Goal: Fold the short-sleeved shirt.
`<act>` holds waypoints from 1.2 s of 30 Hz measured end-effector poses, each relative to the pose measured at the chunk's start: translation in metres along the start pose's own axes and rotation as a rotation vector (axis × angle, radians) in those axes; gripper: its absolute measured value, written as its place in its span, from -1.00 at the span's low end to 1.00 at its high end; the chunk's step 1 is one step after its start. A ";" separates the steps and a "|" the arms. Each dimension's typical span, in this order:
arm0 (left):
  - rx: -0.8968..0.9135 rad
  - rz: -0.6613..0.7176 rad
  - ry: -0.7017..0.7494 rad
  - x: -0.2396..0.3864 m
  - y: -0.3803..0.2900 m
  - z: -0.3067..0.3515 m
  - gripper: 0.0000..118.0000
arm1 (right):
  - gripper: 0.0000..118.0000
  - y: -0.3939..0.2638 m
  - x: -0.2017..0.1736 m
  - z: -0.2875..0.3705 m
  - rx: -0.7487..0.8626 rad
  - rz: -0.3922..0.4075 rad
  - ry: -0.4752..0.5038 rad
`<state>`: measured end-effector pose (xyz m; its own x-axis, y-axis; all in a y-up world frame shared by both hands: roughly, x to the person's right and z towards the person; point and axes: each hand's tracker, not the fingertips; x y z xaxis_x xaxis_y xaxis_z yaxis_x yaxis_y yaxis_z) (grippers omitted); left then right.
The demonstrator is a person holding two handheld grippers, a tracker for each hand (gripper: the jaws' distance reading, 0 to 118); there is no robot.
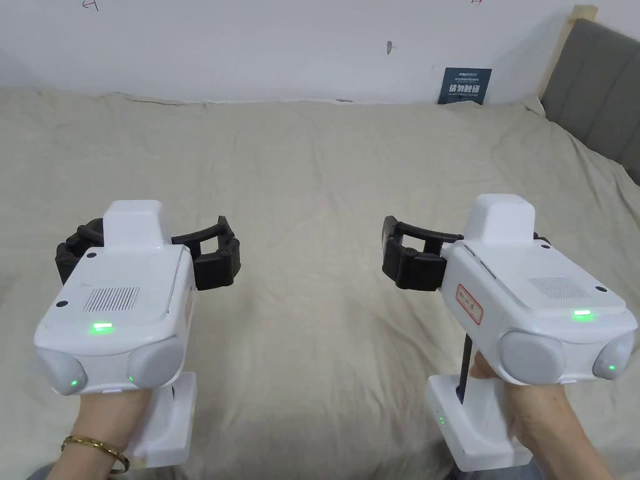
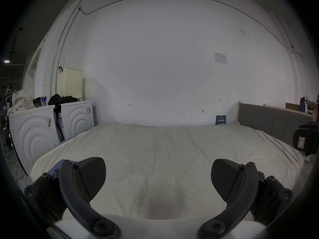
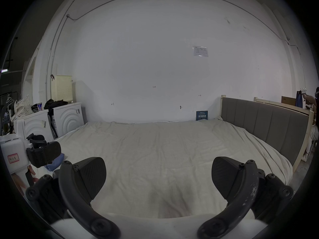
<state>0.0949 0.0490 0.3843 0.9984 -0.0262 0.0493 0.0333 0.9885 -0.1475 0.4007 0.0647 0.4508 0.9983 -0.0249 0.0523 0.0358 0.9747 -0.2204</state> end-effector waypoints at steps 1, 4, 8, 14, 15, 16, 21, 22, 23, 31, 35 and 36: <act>0.000 0.000 0.000 0.000 0.000 0.000 1.00 | 1.00 0.000 -0.001 0.001 0.000 0.000 0.000; -0.002 -0.003 -0.003 0.001 0.000 -0.001 1.00 | 1.00 0.001 -0.002 0.002 -0.001 -0.001 0.002; -0.002 -0.004 -0.005 0.002 0.000 -0.002 1.00 | 1.00 0.000 -0.001 0.001 -0.005 0.000 0.007; -0.003 -0.005 -0.010 0.003 0.000 -0.003 1.00 | 1.00 0.002 -0.003 0.002 -0.004 -0.007 0.002; -0.003 -0.003 -0.010 0.003 0.000 -0.003 1.00 | 1.00 0.002 -0.003 0.003 -0.003 -0.007 0.002; -0.003 -0.002 -0.010 0.003 0.000 -0.003 1.00 | 1.00 0.003 -0.003 0.003 -0.003 -0.007 0.002; -0.014 0.005 -0.014 0.003 0.001 -0.004 1.00 | 1.00 0.005 -0.002 0.001 -0.022 -0.014 -0.003; -0.024 0.017 -0.014 0.002 0.001 -0.004 1.00 | 1.00 0.007 -0.001 0.000 -0.033 -0.021 -0.004; -0.046 0.035 -0.015 0.000 0.000 -0.005 1.00 | 1.00 0.010 0.002 -0.001 -0.062 -0.041 0.002; -0.358 0.086 0.011 0.006 -0.065 -0.007 1.00 | 1.00 0.024 0.011 -0.016 -0.376 -0.172 0.016; -0.537 0.094 -0.031 0.020 -0.127 0.006 1.00 | 1.00 0.010 0.005 -0.014 -0.540 -0.267 0.130; -0.568 0.085 -0.047 0.023 -0.138 0.009 1.00 | 1.00 0.007 0.003 -0.013 -0.561 -0.290 0.153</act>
<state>0.1132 -0.0865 0.4144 0.9960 0.0696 0.0555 -0.0157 0.7513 -0.6598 0.4046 0.0688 0.4368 0.9382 -0.3415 0.0562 0.2822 0.6608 -0.6955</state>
